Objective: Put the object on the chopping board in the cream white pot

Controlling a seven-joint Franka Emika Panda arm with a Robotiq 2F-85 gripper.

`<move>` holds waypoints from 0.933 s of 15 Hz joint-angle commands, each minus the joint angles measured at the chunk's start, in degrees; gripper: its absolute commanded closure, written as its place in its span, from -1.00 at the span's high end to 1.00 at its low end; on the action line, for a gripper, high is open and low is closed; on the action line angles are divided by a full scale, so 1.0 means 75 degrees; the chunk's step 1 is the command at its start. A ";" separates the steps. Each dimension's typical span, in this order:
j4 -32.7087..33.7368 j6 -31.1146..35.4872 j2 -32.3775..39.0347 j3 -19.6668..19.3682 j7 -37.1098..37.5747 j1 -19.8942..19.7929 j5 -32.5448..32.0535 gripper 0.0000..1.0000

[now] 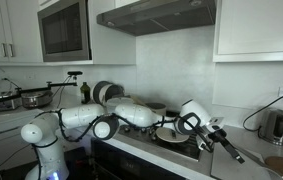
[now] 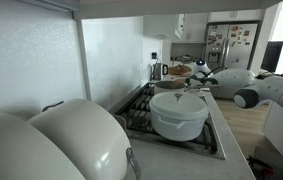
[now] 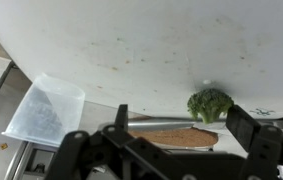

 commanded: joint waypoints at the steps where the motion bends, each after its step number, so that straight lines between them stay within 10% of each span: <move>1: -0.0278 0.0091 -0.0158 -0.0055 0.0229 0.0125 -0.0004 1.00; 7: -0.0307 0.0047 -0.0168 0.0070 0.0164 0.0218 0.0091 1.00; 14: -0.0304 0.0105 -0.0142 0.0010 0.0210 0.0255 0.0075 -0.33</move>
